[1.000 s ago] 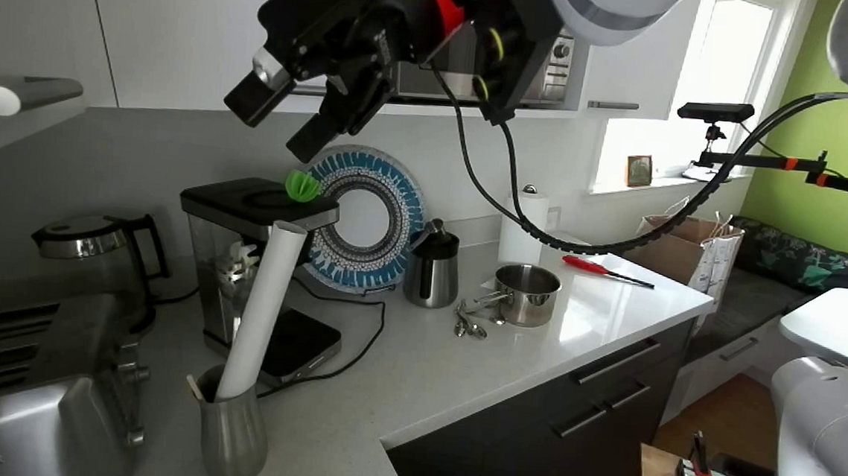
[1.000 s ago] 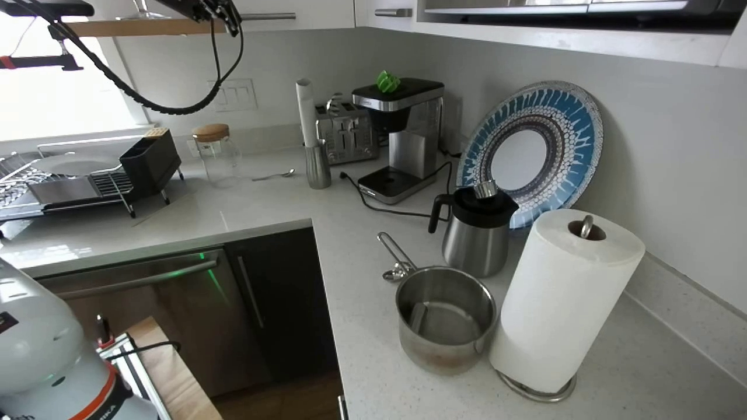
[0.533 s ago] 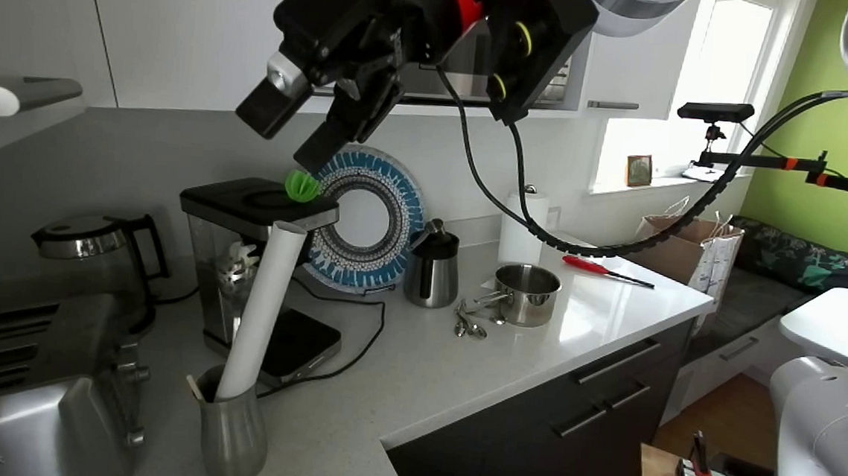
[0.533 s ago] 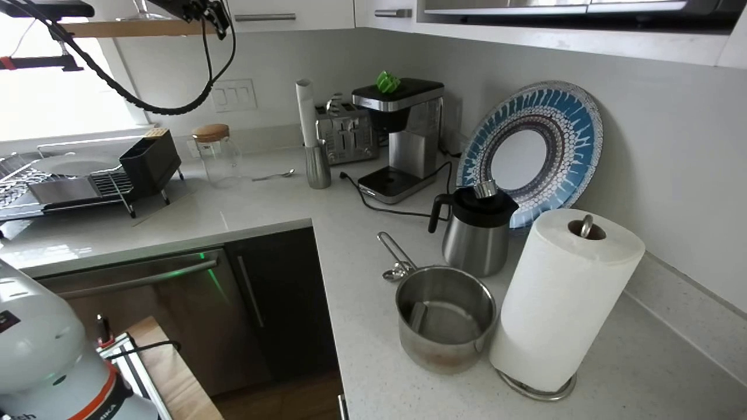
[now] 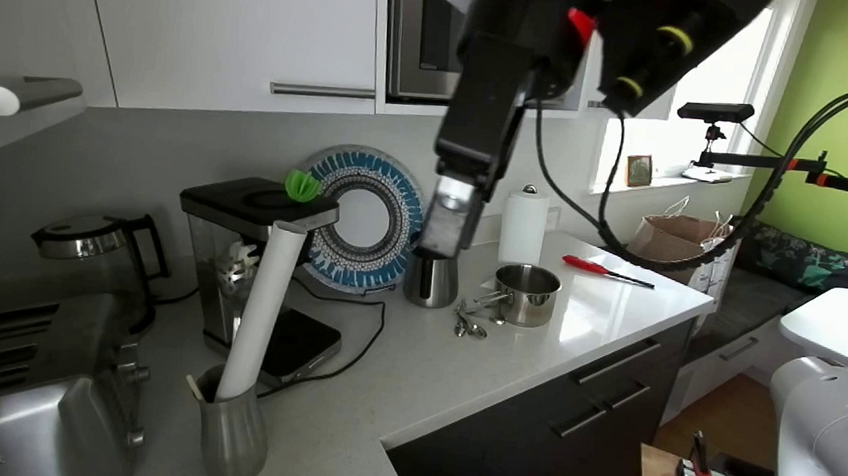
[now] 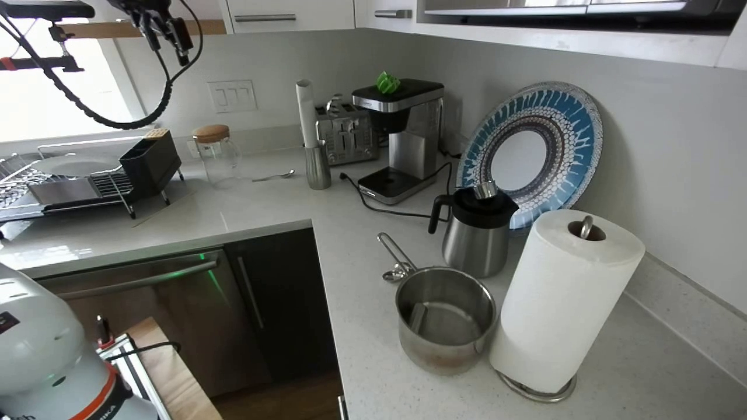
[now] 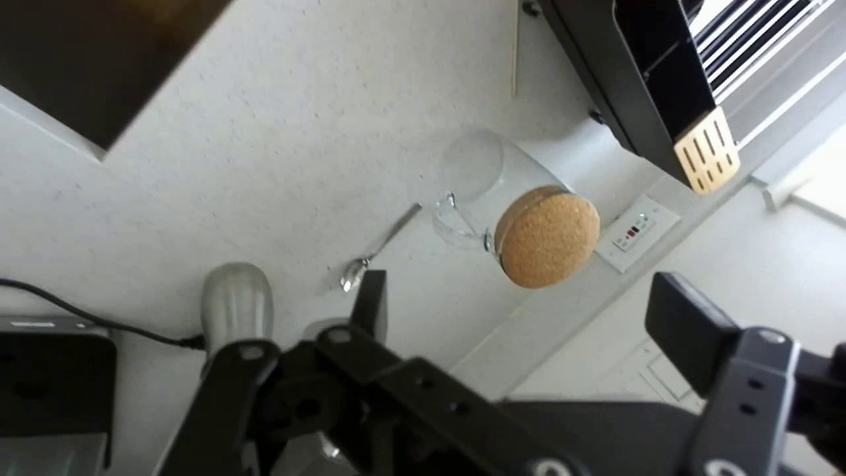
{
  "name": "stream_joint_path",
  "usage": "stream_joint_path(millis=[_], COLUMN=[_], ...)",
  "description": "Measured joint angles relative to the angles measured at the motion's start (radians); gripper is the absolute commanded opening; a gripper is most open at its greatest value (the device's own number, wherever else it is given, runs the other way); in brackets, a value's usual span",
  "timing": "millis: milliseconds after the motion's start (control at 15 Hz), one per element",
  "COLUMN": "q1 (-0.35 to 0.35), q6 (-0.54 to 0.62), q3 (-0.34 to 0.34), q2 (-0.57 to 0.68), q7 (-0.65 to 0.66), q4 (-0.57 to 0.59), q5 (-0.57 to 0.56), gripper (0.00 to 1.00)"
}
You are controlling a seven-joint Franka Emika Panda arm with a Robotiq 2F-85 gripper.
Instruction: Put the white paper on the left in the silver cup
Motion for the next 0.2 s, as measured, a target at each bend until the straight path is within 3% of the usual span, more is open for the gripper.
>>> stream_joint_path(millis=[200], q1=[-0.009], q6=[-0.173], q3=[0.044], q2=[-0.098], q7=[0.16], q4=[-0.01], q5=[-0.044], gripper=[1.0])
